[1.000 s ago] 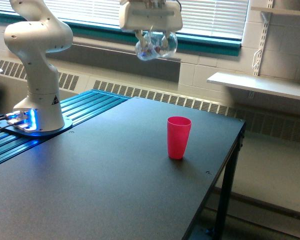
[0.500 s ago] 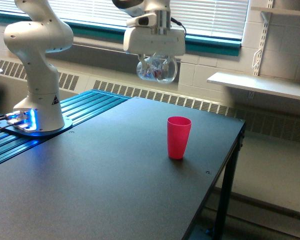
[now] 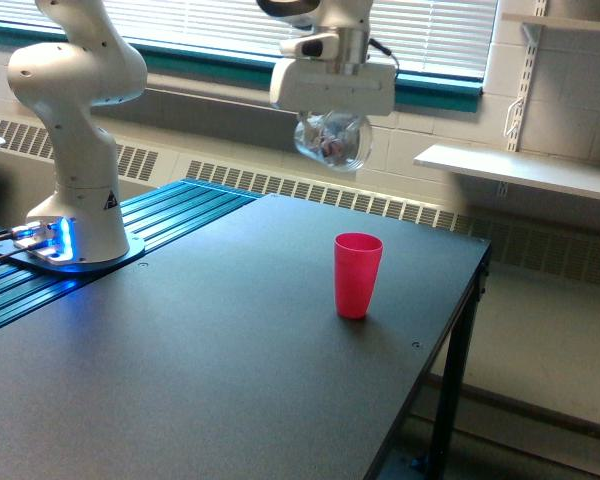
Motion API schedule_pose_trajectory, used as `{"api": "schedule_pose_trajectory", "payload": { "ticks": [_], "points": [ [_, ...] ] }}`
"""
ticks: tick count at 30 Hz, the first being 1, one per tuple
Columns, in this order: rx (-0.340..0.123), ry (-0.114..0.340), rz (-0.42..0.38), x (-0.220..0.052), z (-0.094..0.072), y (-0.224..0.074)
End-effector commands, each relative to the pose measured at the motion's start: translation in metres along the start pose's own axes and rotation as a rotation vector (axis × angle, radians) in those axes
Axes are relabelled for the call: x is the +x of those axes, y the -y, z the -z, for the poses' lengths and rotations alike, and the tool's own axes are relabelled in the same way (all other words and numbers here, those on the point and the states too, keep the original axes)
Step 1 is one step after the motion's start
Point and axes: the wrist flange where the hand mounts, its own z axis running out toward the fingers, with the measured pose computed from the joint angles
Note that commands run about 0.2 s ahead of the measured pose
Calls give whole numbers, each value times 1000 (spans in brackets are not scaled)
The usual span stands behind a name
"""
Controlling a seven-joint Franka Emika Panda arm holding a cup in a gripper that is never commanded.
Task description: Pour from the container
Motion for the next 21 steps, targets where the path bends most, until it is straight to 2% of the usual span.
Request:
{"api": "schedule_pose_trajectory", "payload": {
  "ticks": [1,5,10,13,18,21],
  "points": [
    [30,32,-61,1,23,14],
    [20,57,-89,3,24,16],
    [-9,56,-109,1,19,16],
    [-11,69,-113,-2,14,18],
    [-25,33,-90,-11,7,20],
    [-10,5,-64,-19,8,26]
  ]
}}
